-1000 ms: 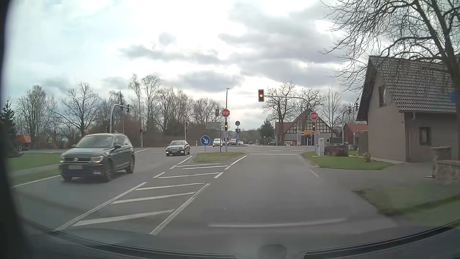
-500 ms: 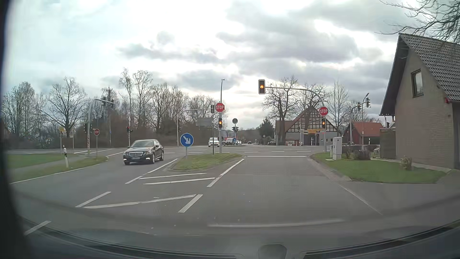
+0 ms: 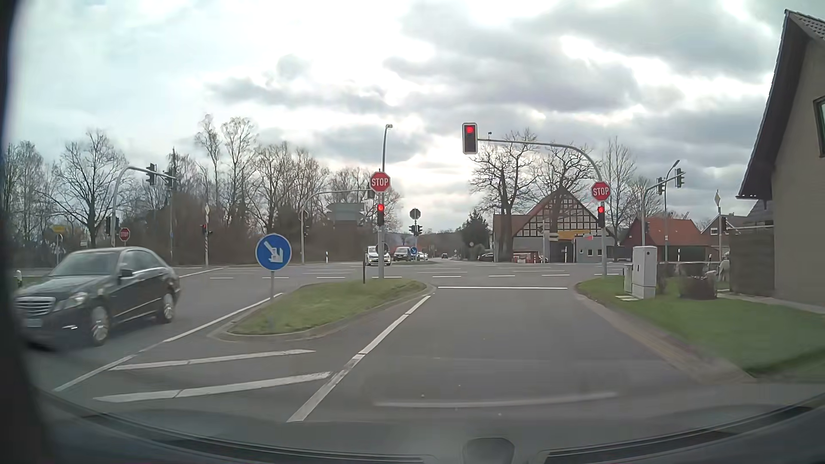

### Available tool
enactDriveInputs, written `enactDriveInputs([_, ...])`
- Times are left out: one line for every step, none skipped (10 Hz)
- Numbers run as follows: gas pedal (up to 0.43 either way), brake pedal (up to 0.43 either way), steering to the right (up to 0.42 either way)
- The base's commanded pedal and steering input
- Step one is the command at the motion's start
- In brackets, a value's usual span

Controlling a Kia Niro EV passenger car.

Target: Follow the waypoints while adhering to traffic rules and regulations

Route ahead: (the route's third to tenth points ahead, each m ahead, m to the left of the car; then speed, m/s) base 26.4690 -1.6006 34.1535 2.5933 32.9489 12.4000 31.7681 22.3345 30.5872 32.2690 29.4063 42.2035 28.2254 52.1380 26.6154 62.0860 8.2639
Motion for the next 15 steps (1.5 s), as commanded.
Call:
enactDriveInputs([0.000,0.268,0.016])
enactDriveInputs([0.000,0.268,0.018])
enactDriveInputs([0.000,0.274,0.020])
enactDriveInputs([0.000,0.280,0.022])
enactDriveInputs([0.000,0.287,0.022])
enactDriveInputs([0.000,0.293,0.022])
enactDriveInputs([0.000,0.293,0.022])
enactDriveInputs([0.000,0.293,0.022])
enactDriveInputs([0.000,0.293,0.023])
enactDriveInputs([0.000,0.287,0.023])
enactDriveInputs([0.000,0.274,0.023])
enactDriveInputs([0.000,0.268,0.023])
enactDriveInputs([0.000,0.262,0.024])
enactDriveInputs([0.000,0.256,0.025])
enactDriveInputs([0.000,0.256,0.025])
